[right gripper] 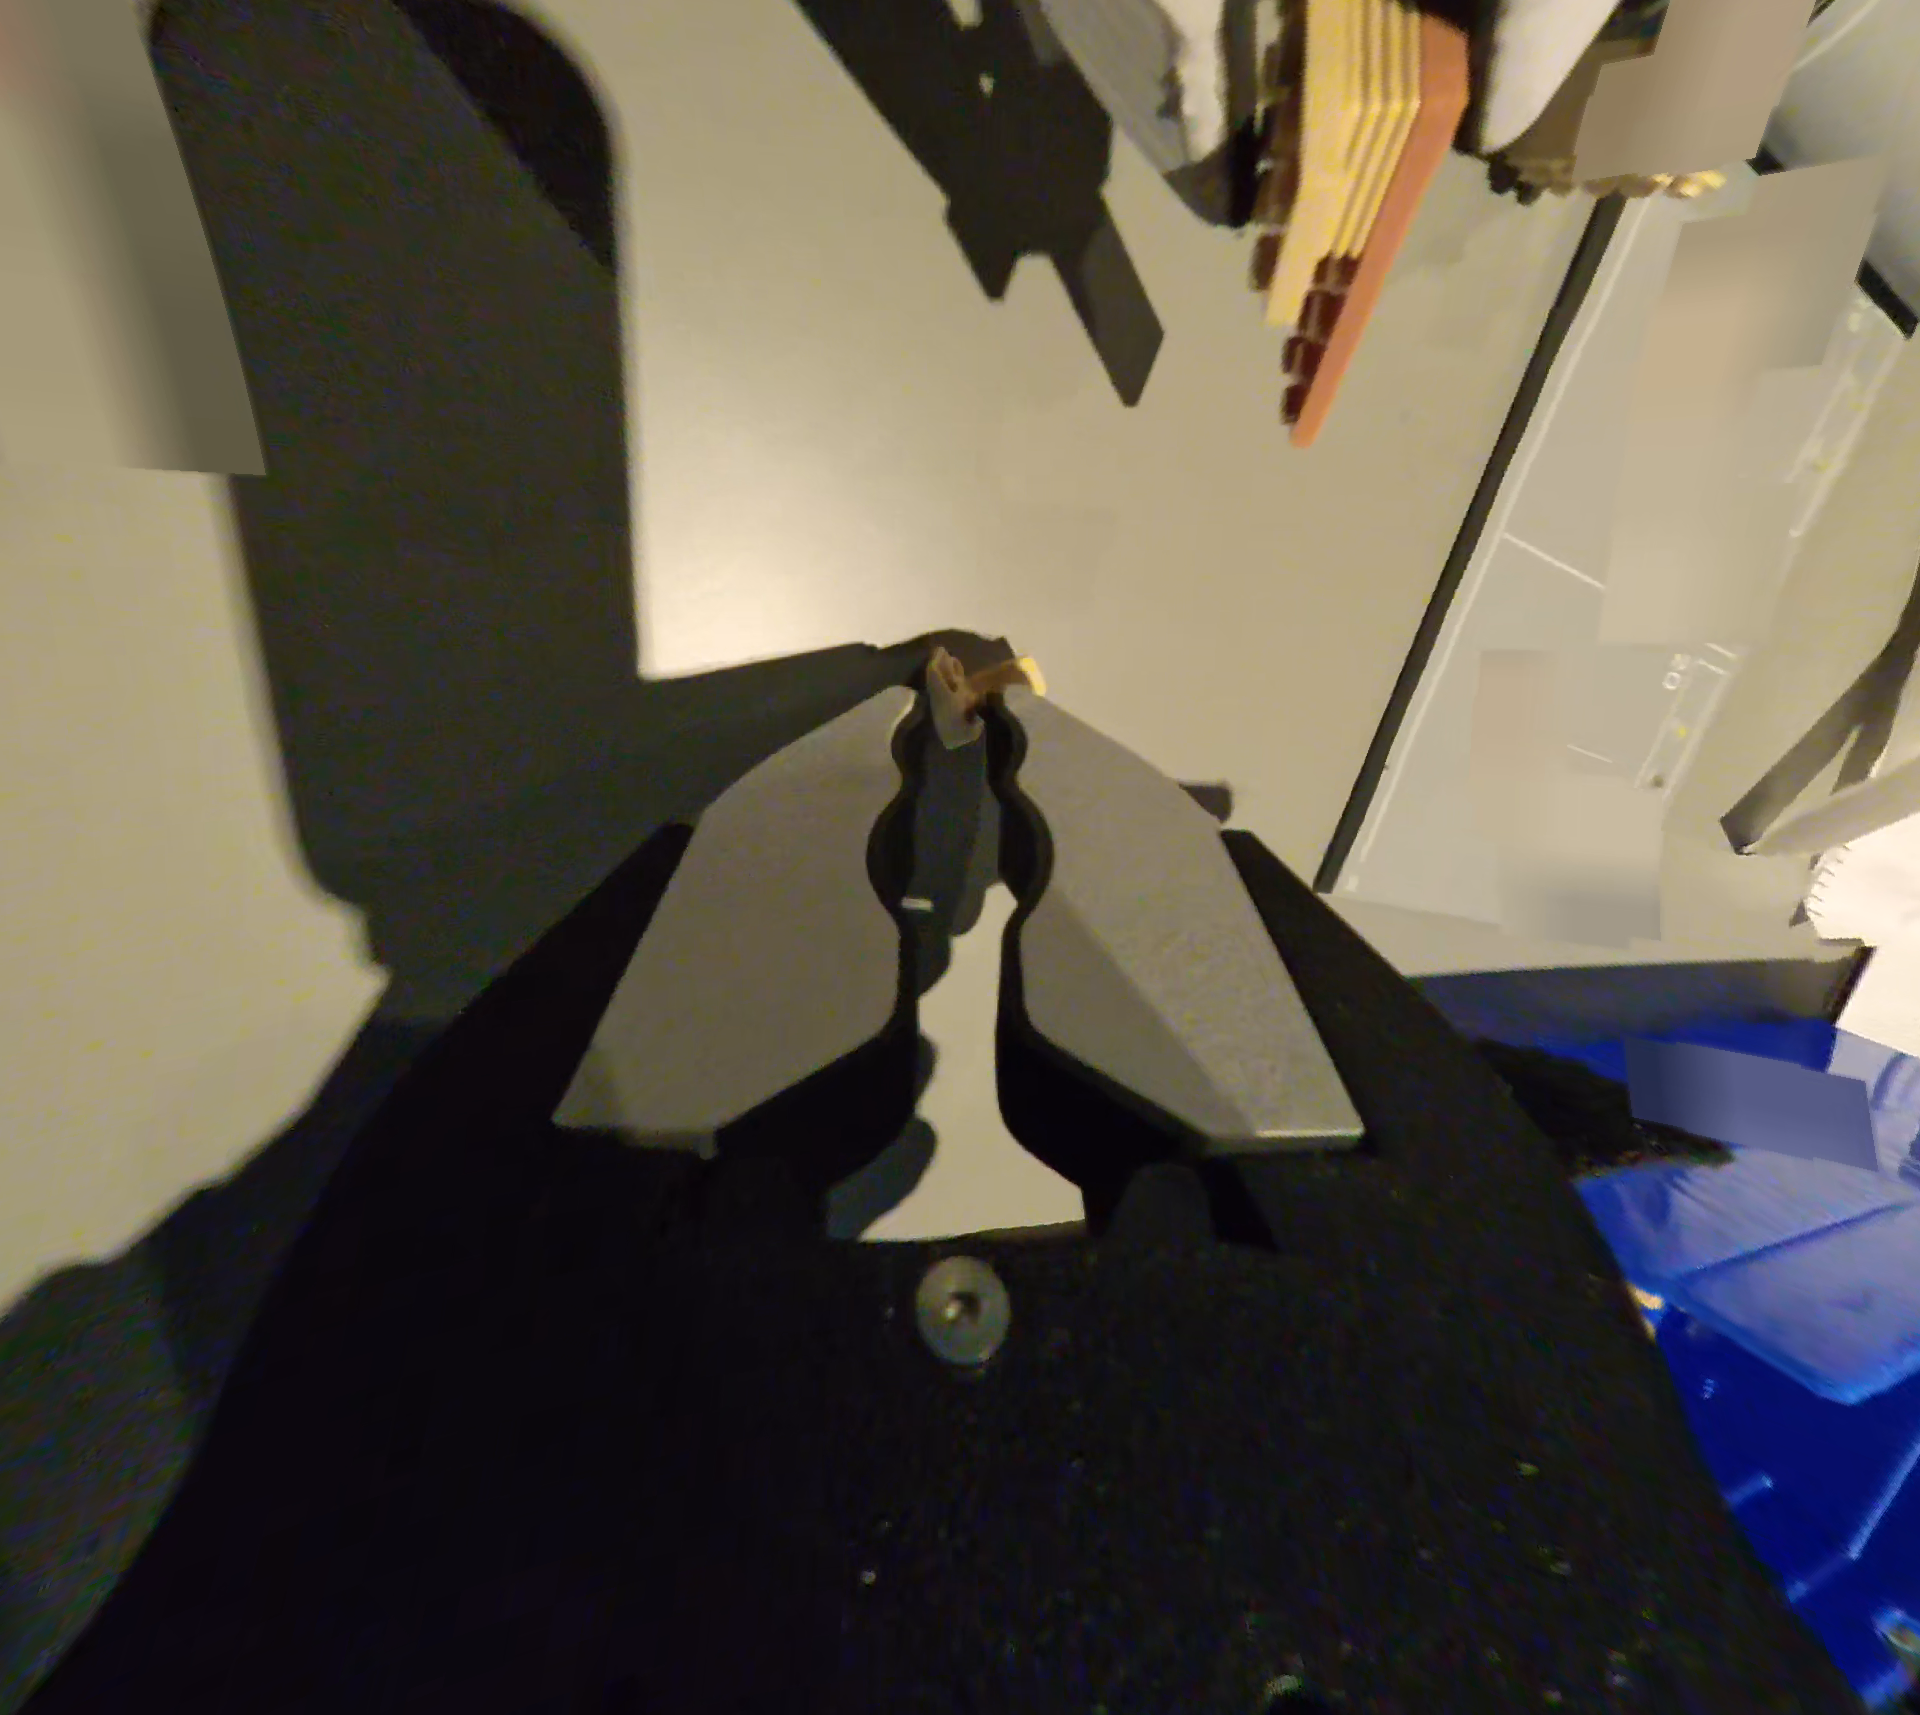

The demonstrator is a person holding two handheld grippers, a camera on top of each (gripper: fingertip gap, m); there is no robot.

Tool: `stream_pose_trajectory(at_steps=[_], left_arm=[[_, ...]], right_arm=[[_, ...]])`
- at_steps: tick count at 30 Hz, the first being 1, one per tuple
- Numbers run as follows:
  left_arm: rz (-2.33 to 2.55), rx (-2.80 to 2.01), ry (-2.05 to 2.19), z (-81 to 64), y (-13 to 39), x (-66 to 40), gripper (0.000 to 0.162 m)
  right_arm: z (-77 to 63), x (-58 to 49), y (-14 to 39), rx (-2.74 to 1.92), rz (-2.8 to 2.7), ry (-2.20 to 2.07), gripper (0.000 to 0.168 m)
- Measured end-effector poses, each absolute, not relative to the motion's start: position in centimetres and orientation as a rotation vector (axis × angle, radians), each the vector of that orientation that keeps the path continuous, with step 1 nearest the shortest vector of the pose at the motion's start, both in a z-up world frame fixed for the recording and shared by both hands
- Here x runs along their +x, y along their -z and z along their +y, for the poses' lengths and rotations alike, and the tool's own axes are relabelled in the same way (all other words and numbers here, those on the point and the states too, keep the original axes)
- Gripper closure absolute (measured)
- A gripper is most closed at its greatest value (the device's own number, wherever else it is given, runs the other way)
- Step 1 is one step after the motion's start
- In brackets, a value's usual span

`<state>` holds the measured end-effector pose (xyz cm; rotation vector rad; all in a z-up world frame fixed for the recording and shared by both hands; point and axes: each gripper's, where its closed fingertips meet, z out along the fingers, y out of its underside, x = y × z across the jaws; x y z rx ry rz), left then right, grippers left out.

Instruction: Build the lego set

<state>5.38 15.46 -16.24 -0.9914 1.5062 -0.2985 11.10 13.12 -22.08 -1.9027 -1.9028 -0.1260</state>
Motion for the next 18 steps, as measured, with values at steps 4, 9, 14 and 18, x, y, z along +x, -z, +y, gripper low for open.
stream_pose_trajectory(at_steps=[4,9,14,18], left_arm=[[1.504,-0.993,0.302,15.5,16.2,5.4,0.144],[1.496,-0.993,0.296,15.6,16.1,5.3,0.144],[1.479,-0.973,0.25,15.8,15.8,5.3,0.144],[1.461,-0.927,0.141,16.2,15.5,5.1,0.144]], right_arm=[[13.5,10.5,21.8,-1.944,-1.849,0.024,0.159],[13.5,8.3,18.9,-2.046,-1.494,-0.455,0.159],[13.7,7.0,16.0,-2.129,-0.969,-1.019,0.159],[13.5,6.5,14.5,-2.094,-0.609,-1.441,0.159]])
